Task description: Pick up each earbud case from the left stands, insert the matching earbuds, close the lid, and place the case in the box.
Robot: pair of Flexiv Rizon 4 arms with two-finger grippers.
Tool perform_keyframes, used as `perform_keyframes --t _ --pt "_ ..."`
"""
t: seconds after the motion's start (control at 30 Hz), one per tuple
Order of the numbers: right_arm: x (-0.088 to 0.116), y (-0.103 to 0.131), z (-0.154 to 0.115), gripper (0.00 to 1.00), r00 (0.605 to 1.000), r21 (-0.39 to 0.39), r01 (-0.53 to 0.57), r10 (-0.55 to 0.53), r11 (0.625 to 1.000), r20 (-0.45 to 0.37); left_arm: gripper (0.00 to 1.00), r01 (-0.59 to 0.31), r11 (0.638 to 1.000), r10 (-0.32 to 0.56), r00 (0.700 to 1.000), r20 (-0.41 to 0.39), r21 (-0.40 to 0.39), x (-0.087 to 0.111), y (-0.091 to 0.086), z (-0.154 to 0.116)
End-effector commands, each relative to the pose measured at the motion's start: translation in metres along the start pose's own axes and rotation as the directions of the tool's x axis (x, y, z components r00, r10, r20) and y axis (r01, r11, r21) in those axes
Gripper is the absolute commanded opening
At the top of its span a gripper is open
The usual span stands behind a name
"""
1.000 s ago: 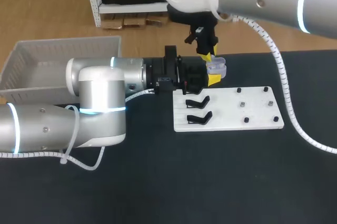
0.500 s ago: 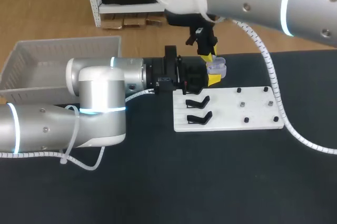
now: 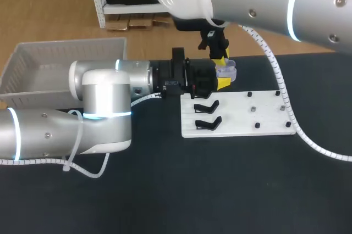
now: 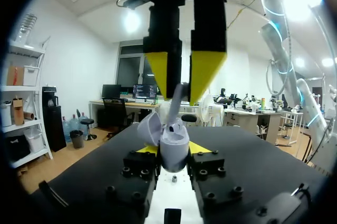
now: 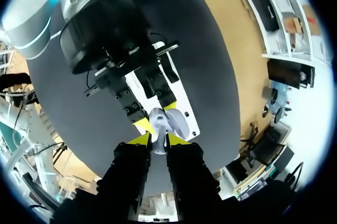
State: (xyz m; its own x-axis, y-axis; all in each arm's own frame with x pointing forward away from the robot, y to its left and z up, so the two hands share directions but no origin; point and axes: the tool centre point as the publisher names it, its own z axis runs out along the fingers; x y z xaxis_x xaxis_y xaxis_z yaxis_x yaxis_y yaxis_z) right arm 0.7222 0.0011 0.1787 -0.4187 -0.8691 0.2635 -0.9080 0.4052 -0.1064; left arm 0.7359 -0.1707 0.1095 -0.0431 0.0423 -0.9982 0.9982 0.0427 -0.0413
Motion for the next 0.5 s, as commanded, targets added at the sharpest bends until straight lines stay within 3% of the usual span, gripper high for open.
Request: perform_keyframes --t 0.03,0.5 --pt "-0.0018 0.0013 0.0033 0.0 1.0 0.01 0.03 -0.03 1.0 -0.008 0.0 -0.002 1.0 0.002 1.0 0.003 -0.002 0.0007 -0.0001 0.0" --pt "-0.0051 -0.0002 0.0054 0.0 0.996 0.024 0.083 -0.082 0.996 -0.023 0.0 -0.002 1.0 0.002 1.0 0.003 -0.002 0.0007 -0.0001 0.0"
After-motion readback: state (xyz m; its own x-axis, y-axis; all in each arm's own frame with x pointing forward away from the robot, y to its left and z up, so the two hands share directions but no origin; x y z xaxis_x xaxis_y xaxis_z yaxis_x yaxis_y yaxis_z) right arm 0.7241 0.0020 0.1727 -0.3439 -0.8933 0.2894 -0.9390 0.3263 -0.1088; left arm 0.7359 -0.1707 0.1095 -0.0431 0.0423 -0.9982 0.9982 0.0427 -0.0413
